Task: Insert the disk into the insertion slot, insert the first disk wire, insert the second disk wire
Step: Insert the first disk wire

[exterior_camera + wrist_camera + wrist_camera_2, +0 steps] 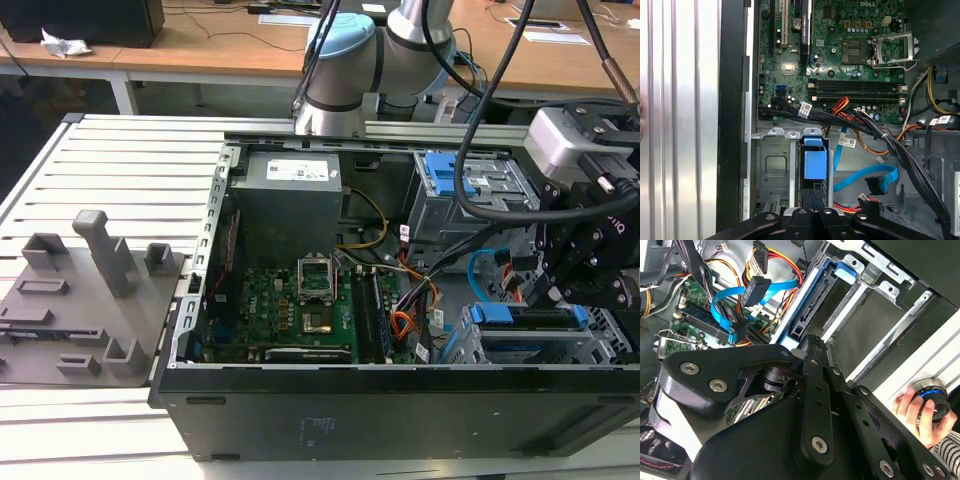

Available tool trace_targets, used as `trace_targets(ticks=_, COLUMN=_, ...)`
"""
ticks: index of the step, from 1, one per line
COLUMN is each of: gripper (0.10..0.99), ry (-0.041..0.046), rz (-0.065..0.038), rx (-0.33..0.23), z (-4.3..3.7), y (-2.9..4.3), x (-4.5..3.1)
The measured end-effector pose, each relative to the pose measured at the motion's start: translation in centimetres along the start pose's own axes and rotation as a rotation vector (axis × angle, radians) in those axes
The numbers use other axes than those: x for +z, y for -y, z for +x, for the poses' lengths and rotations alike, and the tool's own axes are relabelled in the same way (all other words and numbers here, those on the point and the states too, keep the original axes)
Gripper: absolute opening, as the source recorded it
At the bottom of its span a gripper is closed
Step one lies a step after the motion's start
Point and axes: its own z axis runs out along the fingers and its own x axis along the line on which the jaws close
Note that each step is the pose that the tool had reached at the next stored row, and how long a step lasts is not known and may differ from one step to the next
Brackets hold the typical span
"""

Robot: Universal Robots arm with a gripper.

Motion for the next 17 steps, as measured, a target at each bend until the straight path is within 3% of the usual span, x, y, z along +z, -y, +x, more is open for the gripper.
trace_targets(ticks=5, gripper=0.114, ry=0.0000, rz=0.000, rx=0.000, z=0.00, y=0.00, x=0.02)
trace_targets(ticks=7, gripper=0.235, ry=0.0000, rz=0.000, rx=0.000, z=0.00, y=0.00, x=0.03)
trace_targets(ticks=8, gripper=0.235, ry=0.0000, rz=0.000, rx=0.000, z=0.00, y=0.00, x=0.03)
trace_targets(ticks=9, gripper=0.302, ry=0.0000, rz=0.000, rx=0.000, z=0.00, y=0.00, x=0.04)
trace_targets(ticks=11, gripper=0.302, ry=0.0002, rz=0.000, rx=0.000, z=0.00, y=0.13, x=0.05)
trace_targets(ticks=14, gripper=0.302, ry=-0.0005, rz=0.000, rx=0.000, z=-0.01, y=0.39, x=-0.35)
trace_targets(ticks=17, gripper=0.302, ry=-0.0011, rz=0.000, rx=0.000, z=-0.03, y=0.35, x=-1.53)
